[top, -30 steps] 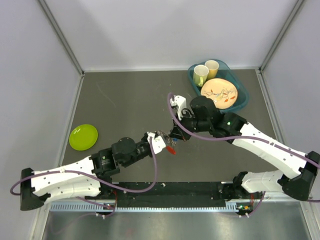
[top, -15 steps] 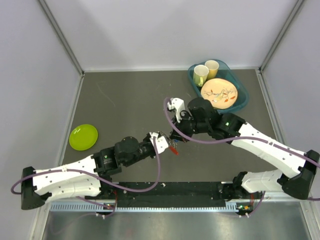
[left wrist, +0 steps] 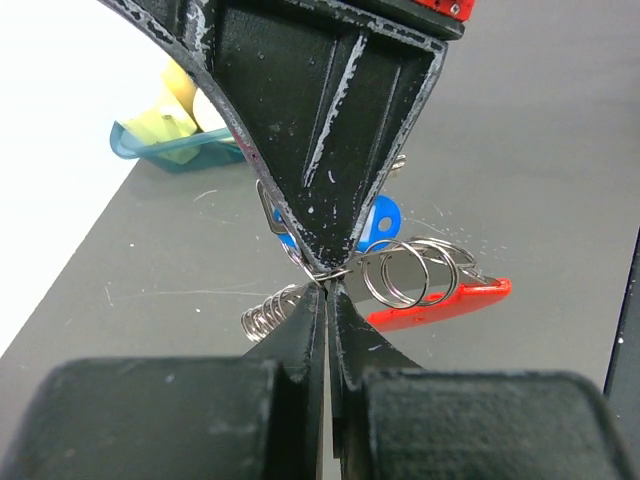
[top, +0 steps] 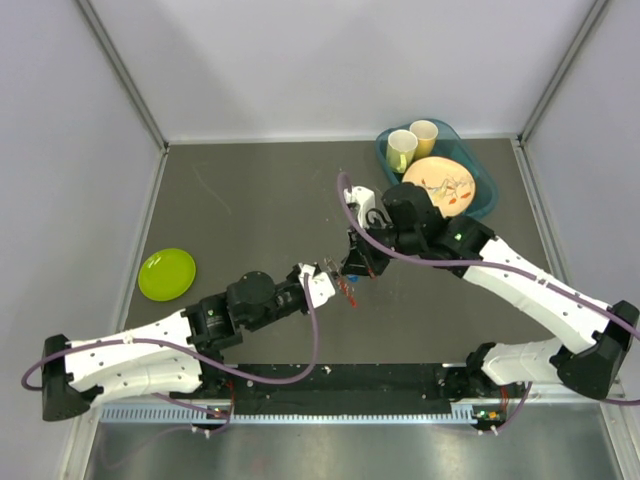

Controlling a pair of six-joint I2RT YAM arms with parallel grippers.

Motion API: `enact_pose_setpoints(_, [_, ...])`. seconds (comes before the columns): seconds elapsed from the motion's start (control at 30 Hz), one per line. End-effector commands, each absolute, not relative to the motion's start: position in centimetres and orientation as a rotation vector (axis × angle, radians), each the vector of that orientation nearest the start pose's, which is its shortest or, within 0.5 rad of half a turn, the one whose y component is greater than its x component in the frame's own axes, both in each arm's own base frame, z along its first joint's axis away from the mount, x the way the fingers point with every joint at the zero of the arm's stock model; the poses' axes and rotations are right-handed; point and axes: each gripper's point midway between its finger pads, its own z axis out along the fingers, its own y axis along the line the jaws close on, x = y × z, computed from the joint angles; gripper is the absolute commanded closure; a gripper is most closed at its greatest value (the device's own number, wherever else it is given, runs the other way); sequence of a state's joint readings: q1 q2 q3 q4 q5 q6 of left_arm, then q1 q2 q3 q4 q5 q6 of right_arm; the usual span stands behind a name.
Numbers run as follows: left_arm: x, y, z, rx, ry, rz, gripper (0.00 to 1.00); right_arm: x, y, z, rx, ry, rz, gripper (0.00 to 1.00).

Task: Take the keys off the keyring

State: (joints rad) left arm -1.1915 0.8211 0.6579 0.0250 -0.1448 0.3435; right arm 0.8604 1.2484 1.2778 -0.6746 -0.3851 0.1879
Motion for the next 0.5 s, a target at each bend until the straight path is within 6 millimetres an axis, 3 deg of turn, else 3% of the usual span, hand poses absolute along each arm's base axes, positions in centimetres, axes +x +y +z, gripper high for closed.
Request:
enact_pose_setpoints(0.0, [13.3, -30.4, 27.4, 1.168, 1.194, -0.645, 1.00, 19.7, 32.0, 29.0, -0.873, 2.005, 1.034, 1.00])
enact_pose_setpoints(0.47, [12.9, -29.7, 28.9, 1.145, 1.161, -0.660, 1.00, 20.9, 31.5, 25.8, -0.803, 2.115, 1.052, 1.00])
